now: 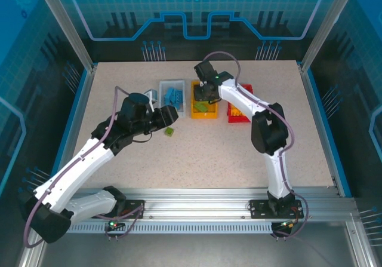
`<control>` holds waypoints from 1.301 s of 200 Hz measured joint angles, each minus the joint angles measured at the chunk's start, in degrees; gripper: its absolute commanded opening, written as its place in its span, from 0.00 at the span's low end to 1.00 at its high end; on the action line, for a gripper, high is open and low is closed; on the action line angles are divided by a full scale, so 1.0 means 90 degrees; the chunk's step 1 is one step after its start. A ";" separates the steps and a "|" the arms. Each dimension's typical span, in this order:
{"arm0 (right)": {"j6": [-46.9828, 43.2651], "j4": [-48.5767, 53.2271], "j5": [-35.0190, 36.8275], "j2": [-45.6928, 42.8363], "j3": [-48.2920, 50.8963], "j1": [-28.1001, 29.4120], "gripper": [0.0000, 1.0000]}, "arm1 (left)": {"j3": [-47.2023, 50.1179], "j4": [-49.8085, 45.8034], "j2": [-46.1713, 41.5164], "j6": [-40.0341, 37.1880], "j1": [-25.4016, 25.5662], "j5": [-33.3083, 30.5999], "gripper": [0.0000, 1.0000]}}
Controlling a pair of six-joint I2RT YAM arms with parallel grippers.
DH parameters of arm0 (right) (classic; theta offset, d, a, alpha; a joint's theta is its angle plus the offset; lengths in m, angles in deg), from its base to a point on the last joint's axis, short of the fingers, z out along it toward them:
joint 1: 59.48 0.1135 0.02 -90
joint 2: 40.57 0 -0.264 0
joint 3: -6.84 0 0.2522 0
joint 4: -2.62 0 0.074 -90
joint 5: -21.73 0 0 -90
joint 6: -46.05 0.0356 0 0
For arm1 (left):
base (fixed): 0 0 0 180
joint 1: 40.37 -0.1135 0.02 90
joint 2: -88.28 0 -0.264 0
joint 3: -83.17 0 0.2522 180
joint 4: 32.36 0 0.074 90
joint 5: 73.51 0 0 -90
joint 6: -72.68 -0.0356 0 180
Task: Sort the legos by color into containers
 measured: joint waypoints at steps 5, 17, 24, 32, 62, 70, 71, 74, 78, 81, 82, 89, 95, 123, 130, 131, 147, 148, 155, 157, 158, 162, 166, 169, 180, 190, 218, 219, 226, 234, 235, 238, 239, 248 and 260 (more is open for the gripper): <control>0.0022 0.0034 -0.0070 0.0141 -0.0185 -0.0039 0.33 | -0.0032 0.0029 0.0063 -0.0019 0.0022 0.0005 0.55; 0.0068 0.0126 -0.0233 0.0471 -0.0573 -0.0124 0.38 | -0.0092 0.0092 0.0192 -0.0078 0.0087 0.0005 0.55; 0.0104 0.0153 -0.0333 0.0597 -0.0699 -0.0163 0.40 | -0.0141 0.0121 0.0277 -0.0136 0.0143 0.0002 0.55; 0.0168 0.0199 -0.0425 0.0680 -0.0760 -0.0197 0.42 | -0.0206 0.0148 0.0364 -0.0192 0.0214 -0.0012 0.55; 0.0238 0.0296 -0.0678 0.0712 -0.0811 -0.0248 0.52 | -0.0699 0.0136 0.0716 -0.0549 0.0682 -0.0335 0.55; 0.0257 0.0301 -0.0726 0.0712 -0.0850 -0.0248 0.54 | -0.0869 0.0136 0.0816 -0.0665 0.0835 -0.0466 0.55; 0.0265 0.0301 -0.0731 0.0712 -0.0852 -0.0248 0.54 | -0.0899 0.0136 0.0835 -0.0692 0.0862 -0.0491 0.55; 0.0272 0.0301 -0.0753 0.0712 -0.0860 -0.0248 0.55 | -0.0957 0.0138 0.0867 -0.0729 0.0913 -0.0532 0.55; 0.0265 0.0304 -0.0772 0.0709 -0.0869 -0.0248 0.55 | -0.1035 0.0143 0.0916 -0.0797 0.0976 -0.0595 0.55; 0.0277 0.0299 -0.0789 0.0702 -0.0872 -0.0248 0.55 | -0.1083 0.0143 0.0945 -0.0823 0.1018 -0.0634 0.55; 0.0270 0.0296 -0.0797 0.0699 -0.0874 -0.0248 0.56 | -0.1105 0.0143 0.0957 -0.0840 0.1037 -0.0651 0.55; 0.0274 0.0301 -0.0816 0.0687 -0.0872 -0.0248 0.56 | -0.1188 0.0138 0.1005 -0.0916 0.1117 -0.0733 0.55; 0.0279 0.0304 -0.0816 0.0670 -0.0872 -0.0248 0.56 | -0.1226 0.0138 0.1032 -0.0971 0.1158 -0.0797 0.55; 0.0274 0.0182 -0.0804 0.0148 -0.0376 -0.0248 0.54 | -0.1277 -0.0087 0.1052 -0.1069 0.1190 -0.1158 0.56; 0.0277 0.0158 -0.0782 -0.0119 -0.0155 -0.0248 0.54 | -0.1294 -0.0197 0.1059 -0.1078 0.1180 -0.1253 0.56; 0.0274 0.0153 -0.0777 -0.0148 -0.0134 -0.0248 0.53 | -0.1299 -0.0226 0.1064 -0.1081 0.1178 -0.1270 0.56; 0.0274 -0.0041 -0.0692 -0.0911 0.0483 -0.0248 0.52 | -0.1324 -0.0491 0.1100 -0.1054 0.1056 -0.1338 0.57; 0.0274 -0.0056 -0.0692 -0.0950 0.0517 -0.0248 0.52 | -0.1324 -0.0520 0.1105 -0.1049 0.1037 -0.1341 0.57; 0.0267 -0.0160 -0.0636 -0.1350 0.0835 -0.0236 0.52 | -0.1324 -0.0639 0.1137 -0.0998 0.0918 -0.1331 0.58; 0.0262 -0.0199 -0.0612 -0.1474 0.0940 -0.0236 0.52 | -0.1324 -0.0673 0.1149 -0.0996 0.0879 -0.1336 0.58; 0.0255 -0.0211 -0.0602 -0.1525 0.0979 -0.0233 0.52 | -0.1324 -0.0692 0.1154 -0.0991 0.0865 -0.1336 0.58; 0.0243 -0.0313 -0.0571 -0.1753 0.1180 -0.0223 0.52 | -0.1324 -0.0765 0.1188 -0.0957 0.0758 -0.1314 0.59; 0.0221 -0.0401 -0.0508 -0.2030 0.1416 -0.0206 0.52 | -0.1324 -0.0843 0.1226 -0.0954 0.0641 -0.1304 0.60; 0.0211 -0.0488 -0.0483 -0.2208 0.1591 -0.0189 0.52 | -0.1324 -0.0899 0.1248 -0.0940 0.0559 -0.1270 0.61; 0.0151 -0.0714 -0.0338 -0.2890 0.2217 -0.0073 0.52 | -0.1292 -0.1056 0.1365 -0.0952 0.0238 -0.1197 0.66; 0.0090 -0.0942 -0.0231 -0.3434 0.2776 0.0102 0.53 | -0.1217 -0.1161 0.1477 -0.0962 -0.0029 -0.1168 0.69; -0.0155 -0.1647 0.0007 -0.4653 0.4469 0.1161 0.59 | -0.0952 -0.1360 0.1945 -0.1338 -0.0393 -0.1124 0.73; -0.0158 -0.1661 0.0010 -0.4675 0.4512 0.1195 0.59 | -0.0945 -0.1358 0.1965 -0.1358 -0.0396 -0.1124 0.73; -0.0226 -0.1855 0.0036 -0.4877 0.4930 0.1557 0.62 | -0.0867 -0.1353 0.2135 -0.1515 -0.0432 -0.1112 0.74; -0.0270 -0.2008 0.0078 -0.5044 0.5319 0.1916 0.64 | -0.0780 -0.1336 0.2317 -0.1683 -0.0454 -0.1098 0.75; -0.0296 -0.2057 0.0080 -0.5078 0.5401 0.1994 0.64 | -0.0772 -0.1333 0.2331 -0.1693 -0.0457 -0.1095 0.76; -0.0325 -0.2110 0.0080 -0.5139 0.5549 0.2130 0.65 | -0.0736 -0.1328 0.2409 -0.1756 -0.0461 -0.1090 0.76; -0.0318 -0.2123 0.0083 -0.5151 0.5586 0.2164 0.65 | -0.0726 -0.1326 0.2424 -0.1780 -0.0461 -0.1088 0.76; -0.0313 -0.2285 0.0104 -0.5328 0.5991 0.2528 0.66 | -0.0634 -0.1285 0.2633 -0.2016 -0.0476 -0.1061 0.76; -0.0262 -0.2431 0.0131 -0.5532 0.6411 0.2856 0.66 | -0.0563 -0.1195 0.2926 -0.2351 -0.0483 -0.1025 0.78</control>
